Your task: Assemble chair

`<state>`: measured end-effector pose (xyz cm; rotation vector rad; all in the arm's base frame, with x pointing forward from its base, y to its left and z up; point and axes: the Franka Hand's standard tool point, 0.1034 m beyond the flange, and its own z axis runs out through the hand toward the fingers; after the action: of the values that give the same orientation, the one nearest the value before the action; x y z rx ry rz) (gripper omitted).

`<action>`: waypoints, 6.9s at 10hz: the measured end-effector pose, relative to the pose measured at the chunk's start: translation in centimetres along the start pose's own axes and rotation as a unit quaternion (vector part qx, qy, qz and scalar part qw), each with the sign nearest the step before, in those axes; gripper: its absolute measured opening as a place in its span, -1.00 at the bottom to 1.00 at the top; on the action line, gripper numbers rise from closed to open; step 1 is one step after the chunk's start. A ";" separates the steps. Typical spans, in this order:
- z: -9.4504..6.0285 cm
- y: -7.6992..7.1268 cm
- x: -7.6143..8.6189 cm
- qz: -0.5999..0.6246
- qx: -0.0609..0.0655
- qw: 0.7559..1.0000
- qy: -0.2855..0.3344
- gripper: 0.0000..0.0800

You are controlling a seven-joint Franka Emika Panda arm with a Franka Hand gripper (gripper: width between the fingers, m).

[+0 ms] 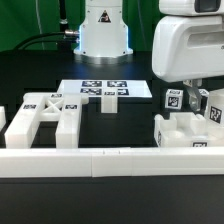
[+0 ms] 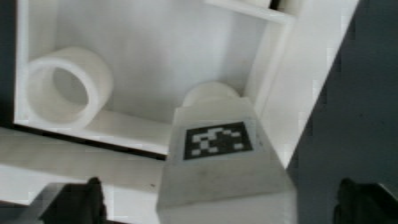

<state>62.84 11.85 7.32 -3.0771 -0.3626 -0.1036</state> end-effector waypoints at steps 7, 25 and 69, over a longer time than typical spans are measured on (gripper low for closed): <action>0.1 -0.1 0.0 0.080 0.001 0.997 0.000 -0.29; -0.4 0.1 0.2 0.475 0.004 0.879 0.032 0.61; -0.6 -0.1 0.1 0.431 -0.029 0.901 0.039 0.62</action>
Offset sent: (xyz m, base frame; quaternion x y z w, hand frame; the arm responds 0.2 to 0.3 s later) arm 0.0000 0.0000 0.0000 0.0000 0.0000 0.0650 0.9979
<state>62.85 11.89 7.91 -2.9497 1.0117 -0.1988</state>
